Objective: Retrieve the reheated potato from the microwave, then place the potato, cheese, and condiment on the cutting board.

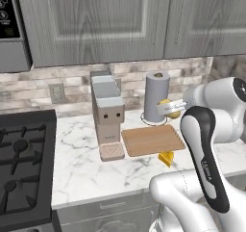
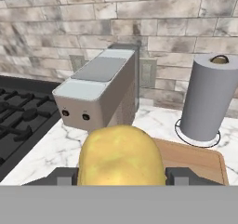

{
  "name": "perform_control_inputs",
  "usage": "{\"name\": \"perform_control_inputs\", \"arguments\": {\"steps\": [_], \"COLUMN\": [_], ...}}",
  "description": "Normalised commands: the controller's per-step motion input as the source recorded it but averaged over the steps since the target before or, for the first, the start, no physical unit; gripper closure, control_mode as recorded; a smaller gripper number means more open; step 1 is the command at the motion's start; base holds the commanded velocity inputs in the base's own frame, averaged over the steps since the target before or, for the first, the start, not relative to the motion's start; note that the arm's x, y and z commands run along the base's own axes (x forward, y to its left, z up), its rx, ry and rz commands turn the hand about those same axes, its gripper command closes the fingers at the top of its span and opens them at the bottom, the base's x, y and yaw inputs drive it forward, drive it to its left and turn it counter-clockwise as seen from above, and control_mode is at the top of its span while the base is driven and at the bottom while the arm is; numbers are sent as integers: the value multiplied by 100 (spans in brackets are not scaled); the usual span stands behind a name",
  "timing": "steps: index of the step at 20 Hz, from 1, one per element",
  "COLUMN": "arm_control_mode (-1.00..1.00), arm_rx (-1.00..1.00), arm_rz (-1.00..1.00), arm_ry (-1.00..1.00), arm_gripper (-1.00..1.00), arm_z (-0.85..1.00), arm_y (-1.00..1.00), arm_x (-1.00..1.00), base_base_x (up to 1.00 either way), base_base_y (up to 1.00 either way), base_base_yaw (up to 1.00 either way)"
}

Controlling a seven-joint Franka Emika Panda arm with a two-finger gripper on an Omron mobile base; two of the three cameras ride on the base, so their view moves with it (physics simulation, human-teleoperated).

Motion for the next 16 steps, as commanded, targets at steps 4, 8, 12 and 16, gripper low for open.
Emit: {"name": "perform_control_inputs", "arguments": {"steps": [4, 8, 12, 16], "arm_control_mode": [100, 100, 100, 100], "arm_rx": [0, 0, 0, 0], "arm_rz": [0, 0, 0, 0], "arm_ry": [0, 0, 0, 0], "arm_gripper": [100, 100, 100, 100], "arm_z": [0, 0, 0, 0], "arm_y": [0, 0, 0, 0], "arm_x": [0, 0, 0, 0], "base_base_x": [24, 19, 0, 0], "base_base_y": [-2, 0, 0, 0], "base_base_yaw": [0, 0, 0, 0]}}
